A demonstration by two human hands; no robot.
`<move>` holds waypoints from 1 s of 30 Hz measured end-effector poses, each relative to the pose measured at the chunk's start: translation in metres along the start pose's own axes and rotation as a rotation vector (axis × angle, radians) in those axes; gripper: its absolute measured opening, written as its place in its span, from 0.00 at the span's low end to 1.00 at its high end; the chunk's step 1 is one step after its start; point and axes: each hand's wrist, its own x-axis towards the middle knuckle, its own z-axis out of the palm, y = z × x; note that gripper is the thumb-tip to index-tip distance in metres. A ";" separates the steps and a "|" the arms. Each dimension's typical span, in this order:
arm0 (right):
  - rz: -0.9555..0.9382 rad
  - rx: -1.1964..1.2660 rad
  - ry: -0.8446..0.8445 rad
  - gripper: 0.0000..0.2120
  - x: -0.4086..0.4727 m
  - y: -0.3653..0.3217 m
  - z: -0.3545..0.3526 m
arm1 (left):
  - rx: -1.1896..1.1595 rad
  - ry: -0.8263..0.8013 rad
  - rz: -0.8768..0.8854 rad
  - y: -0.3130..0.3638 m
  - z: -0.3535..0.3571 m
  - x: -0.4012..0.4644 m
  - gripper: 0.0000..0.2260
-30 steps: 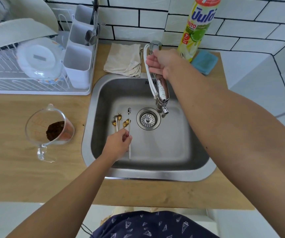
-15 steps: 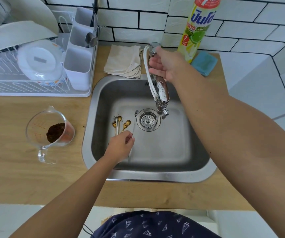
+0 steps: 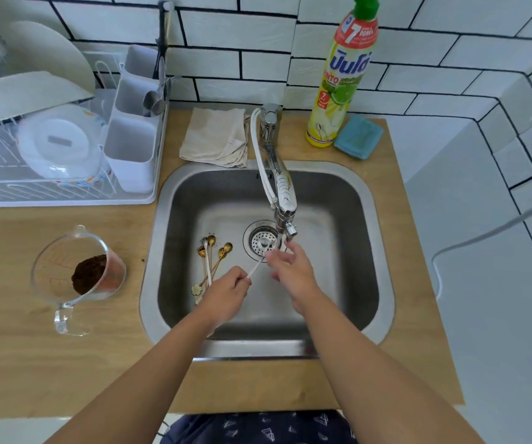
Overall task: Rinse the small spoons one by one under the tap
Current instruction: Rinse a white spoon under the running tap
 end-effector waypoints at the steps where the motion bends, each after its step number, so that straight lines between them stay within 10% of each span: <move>1: -0.007 0.026 -0.027 0.24 0.001 0.000 0.003 | -0.014 -0.002 0.005 0.001 0.001 0.000 0.07; 10: -0.098 0.012 0.035 0.03 0.016 -0.015 0.000 | -0.027 -0.006 0.015 0.000 0.002 0.002 0.07; 30: -0.110 0.067 -0.113 0.07 0.013 -0.008 -0.003 | -0.027 0.093 0.031 -0.006 0.008 -0.004 0.09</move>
